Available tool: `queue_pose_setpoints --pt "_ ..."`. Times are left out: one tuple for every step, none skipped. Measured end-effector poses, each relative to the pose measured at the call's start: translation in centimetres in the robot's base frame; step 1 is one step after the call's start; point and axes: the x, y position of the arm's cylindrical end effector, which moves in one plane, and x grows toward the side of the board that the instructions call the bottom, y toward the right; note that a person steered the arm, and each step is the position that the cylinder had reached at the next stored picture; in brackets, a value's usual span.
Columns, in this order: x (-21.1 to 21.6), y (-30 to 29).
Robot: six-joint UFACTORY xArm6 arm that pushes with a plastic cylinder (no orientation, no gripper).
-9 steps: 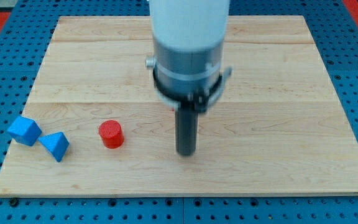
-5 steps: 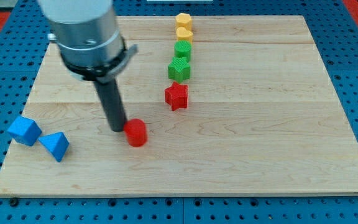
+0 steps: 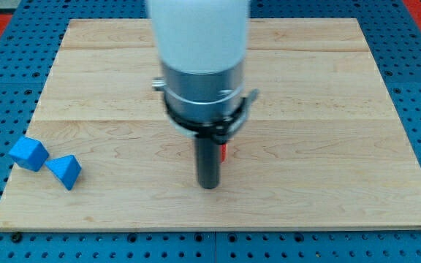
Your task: Move the red circle below the red star
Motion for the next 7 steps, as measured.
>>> queue_pose_setpoints --pt "-2.9 1.3" --pt "-2.9 -1.6" --pt "2.3 -0.9" --pt "6.8 -4.3" --pt "6.7 -17.2" --pt "5.8 -28.9" --pt "0.7 -29.2"
